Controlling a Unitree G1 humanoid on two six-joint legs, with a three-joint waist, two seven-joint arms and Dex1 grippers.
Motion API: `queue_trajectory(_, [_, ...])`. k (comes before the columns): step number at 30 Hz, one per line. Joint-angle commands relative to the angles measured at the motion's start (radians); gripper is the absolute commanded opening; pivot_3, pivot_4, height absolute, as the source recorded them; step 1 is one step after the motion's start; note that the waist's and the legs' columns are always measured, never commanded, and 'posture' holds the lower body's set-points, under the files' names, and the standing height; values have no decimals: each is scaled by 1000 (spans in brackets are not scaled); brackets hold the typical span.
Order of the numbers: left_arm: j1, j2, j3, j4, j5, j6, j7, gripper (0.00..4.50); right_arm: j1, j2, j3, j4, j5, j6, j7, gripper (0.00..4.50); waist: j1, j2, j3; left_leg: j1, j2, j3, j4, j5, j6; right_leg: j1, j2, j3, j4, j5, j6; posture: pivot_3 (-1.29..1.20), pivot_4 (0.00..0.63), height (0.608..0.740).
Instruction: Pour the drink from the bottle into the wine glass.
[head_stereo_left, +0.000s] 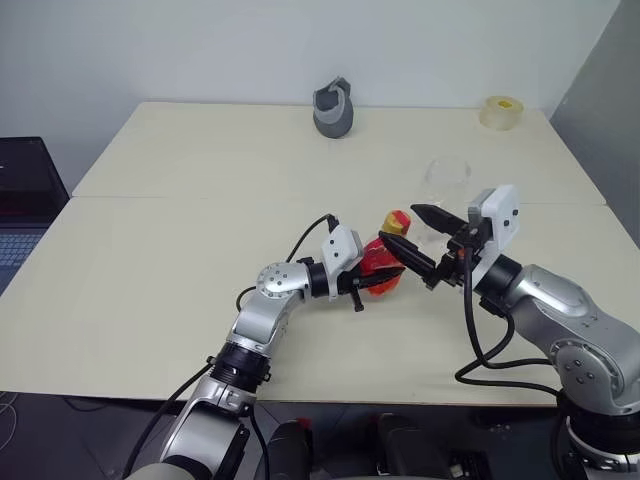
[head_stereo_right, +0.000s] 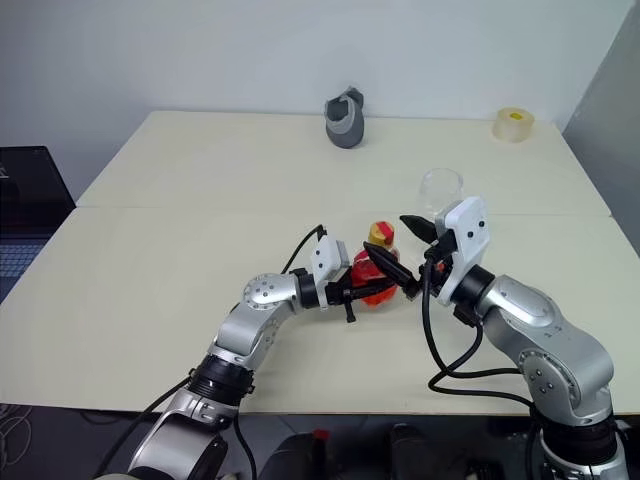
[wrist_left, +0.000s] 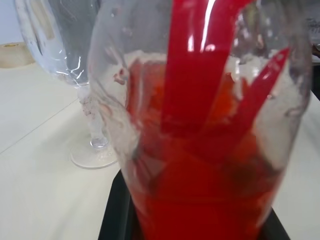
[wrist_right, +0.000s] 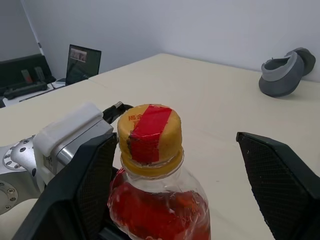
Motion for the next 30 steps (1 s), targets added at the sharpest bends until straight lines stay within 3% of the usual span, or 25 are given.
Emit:
queue_trajectory(1, [-26, -6, 7, -22, -10, -22, 0, 773, -36, 7, -14, -9, 9, -29, 22, 3097, 0, 0, 0, 0, 0, 0, 0, 0, 0, 0, 0, 0, 0, 0, 0, 0, 150, 740])
queue_trajectory(6, [-23, -7, 8, -21, -9, -22, 5, 773, -46, 25, -20, -12, 22, -24, 33, 1389, 0, 0, 0, 0, 0, 0, 0, 0, 0, 0, 0, 0, 0, 0, 0, 0, 150, 740])
queue_trajectory(7, [-21, -7, 7, -22, -9, -22, 6, 773, -44, 30, -18, -14, 24, -24, 34, 1294, 1, 0, 0, 0, 0, 0, 0, 0, 0, 0, 0, 0, 0, 0, 0, 0, 150, 740])
queue_trajectory(17, [14, -9, 10, -63, -21, 14, 25, 773, -11, 101, -73, -38, 145, 7, 10, 1294, 0, 0, 0, 0, 0, -1, 0, 0, 0, 0, 0, 0, 0, 0, 0, 0, 150, 740])
queue_trajectory(23, [41, -5, -3, -104, -16, 29, 31, 773, -22, 20, 20, -61, -98, -103, 39, 1288, 0, 0, 0, 0, 0, -3, 0, 0, 0, 0, 0, 0, 0, 0, 0, 0, 150, 740])
queue_trajectory(30, [41, 6, 4, -110, -16, 32, 35, 770, -9, 23, 73, -68, -145, -163, 83, 1256, 1, 0, 0, 0, 0, -3, 0, 0, 0, 0, 0, 0, 0, 0, 0, 0, 150, 740])
